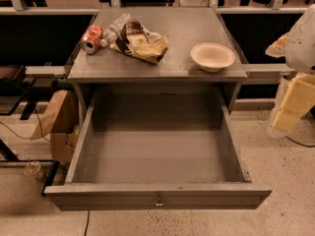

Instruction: Place coke can into top drawer

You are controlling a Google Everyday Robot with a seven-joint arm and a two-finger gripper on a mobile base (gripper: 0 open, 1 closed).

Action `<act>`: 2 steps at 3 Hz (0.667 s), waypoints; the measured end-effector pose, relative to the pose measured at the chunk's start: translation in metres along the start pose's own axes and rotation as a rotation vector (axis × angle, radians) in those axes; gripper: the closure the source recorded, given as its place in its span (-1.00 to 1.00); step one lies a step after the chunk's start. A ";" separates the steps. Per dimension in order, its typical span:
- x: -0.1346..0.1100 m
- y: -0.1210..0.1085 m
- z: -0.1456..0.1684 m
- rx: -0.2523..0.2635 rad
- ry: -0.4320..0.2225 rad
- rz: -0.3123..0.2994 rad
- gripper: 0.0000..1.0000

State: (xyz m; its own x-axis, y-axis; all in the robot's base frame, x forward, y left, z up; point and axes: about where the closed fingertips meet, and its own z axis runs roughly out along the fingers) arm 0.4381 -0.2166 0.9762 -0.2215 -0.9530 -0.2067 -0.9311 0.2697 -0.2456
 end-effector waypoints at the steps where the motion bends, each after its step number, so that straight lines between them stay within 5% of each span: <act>1: 0.000 0.000 0.000 0.000 0.000 0.000 -1.00; 2: -0.011 -0.006 -0.004 0.026 -0.022 0.025 -1.00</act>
Offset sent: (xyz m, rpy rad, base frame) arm 0.0163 0.0178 0.0116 0.0499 -0.0403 -0.0550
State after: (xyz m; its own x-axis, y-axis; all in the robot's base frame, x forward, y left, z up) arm 0.4453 -0.2082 0.9836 -0.2381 -0.9428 -0.2335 -0.9174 0.2972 -0.2647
